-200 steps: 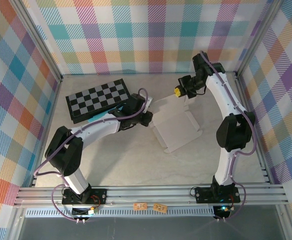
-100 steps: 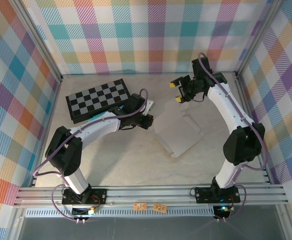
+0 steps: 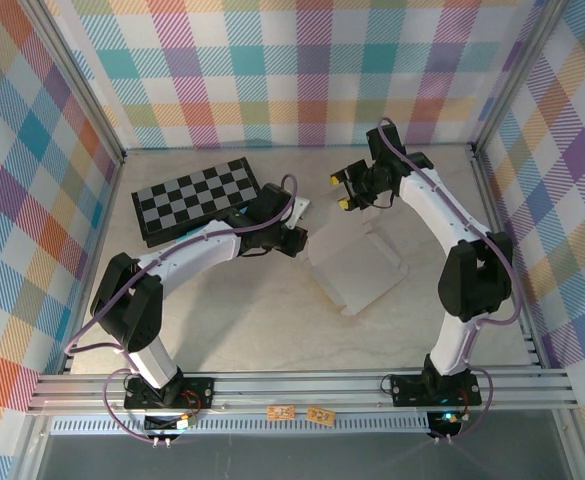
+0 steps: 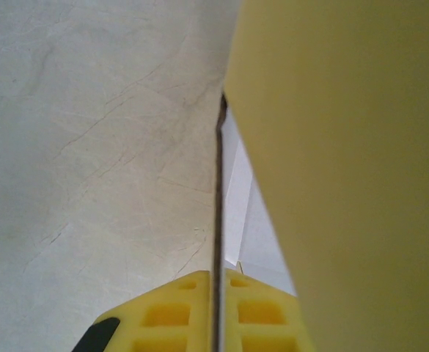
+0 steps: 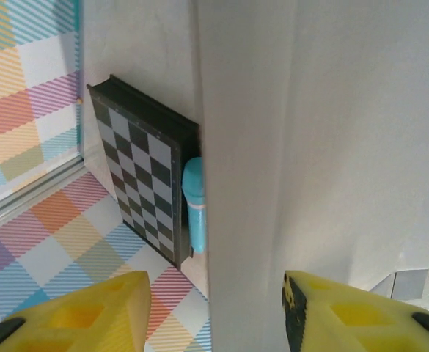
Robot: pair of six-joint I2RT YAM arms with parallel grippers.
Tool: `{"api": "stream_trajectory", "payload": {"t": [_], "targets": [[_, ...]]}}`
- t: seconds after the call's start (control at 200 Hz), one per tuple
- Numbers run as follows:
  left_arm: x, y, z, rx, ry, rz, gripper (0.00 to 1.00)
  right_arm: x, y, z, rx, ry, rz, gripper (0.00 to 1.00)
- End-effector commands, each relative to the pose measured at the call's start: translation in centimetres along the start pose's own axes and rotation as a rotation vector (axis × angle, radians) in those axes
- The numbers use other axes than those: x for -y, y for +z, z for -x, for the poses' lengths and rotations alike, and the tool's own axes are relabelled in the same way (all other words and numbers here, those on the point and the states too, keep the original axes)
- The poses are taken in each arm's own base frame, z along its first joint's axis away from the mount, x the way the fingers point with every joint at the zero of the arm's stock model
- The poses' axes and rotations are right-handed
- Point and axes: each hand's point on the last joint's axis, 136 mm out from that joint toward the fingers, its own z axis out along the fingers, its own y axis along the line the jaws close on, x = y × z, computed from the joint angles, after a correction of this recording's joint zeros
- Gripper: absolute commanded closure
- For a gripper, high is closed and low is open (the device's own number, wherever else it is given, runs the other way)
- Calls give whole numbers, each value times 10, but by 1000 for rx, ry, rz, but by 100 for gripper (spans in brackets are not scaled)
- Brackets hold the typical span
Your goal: Fold the paper box
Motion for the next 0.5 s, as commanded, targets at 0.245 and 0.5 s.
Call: {"api": "stream_trajectory", "payload": {"t": [0.245,0.5], "targets": [[2,-12,11,19,25,-10,100,8,16,1,-37,23,-8,71],[1,-11,11,20,22,-10,100,14,17,-1,-40,35,-8,84]]}}
